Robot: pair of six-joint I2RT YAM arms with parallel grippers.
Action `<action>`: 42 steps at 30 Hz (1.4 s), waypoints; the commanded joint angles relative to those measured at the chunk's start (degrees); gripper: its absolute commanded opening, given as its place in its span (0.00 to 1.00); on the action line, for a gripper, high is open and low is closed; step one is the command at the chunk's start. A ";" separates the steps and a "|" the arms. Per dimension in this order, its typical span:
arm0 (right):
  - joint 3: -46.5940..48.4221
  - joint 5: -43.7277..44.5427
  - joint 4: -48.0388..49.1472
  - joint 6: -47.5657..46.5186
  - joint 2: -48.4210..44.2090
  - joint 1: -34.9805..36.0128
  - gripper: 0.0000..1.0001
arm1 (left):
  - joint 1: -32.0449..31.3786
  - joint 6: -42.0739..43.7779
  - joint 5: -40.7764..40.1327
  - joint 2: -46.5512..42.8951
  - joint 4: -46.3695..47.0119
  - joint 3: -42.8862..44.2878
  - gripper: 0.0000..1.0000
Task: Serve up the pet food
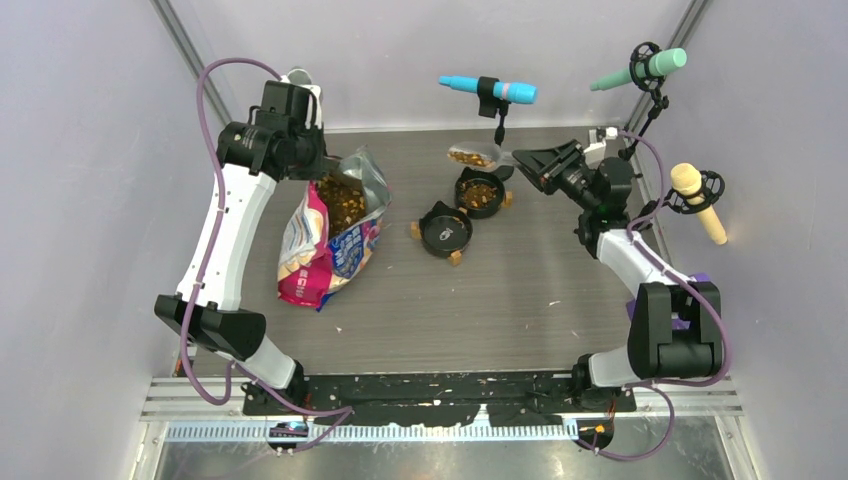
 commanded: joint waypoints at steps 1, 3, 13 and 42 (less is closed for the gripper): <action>-0.14 3.09 -5.97 -10.20 -1.59 -3.44 0.05 | 0.38 0.80 -0.82 -3.67 1.84 3.14 0.00; 0.13 6.16 -9.85 -13.40 -1.40 -3.88 0.05 | 0.47 0.80 -0.94 -3.52 1.70 3.37 0.00; 4.09 16.79 -22.33 -25.18 0.81 -3.85 0.05 | 0.56 0.80 -1.11 -2.94 1.30 4.06 0.00; 24.07 37.14 -49.62 -46.60 -3.31 13.91 0.05 | 0.56 0.36 0.09 -3.94 1.92 2.18 0.00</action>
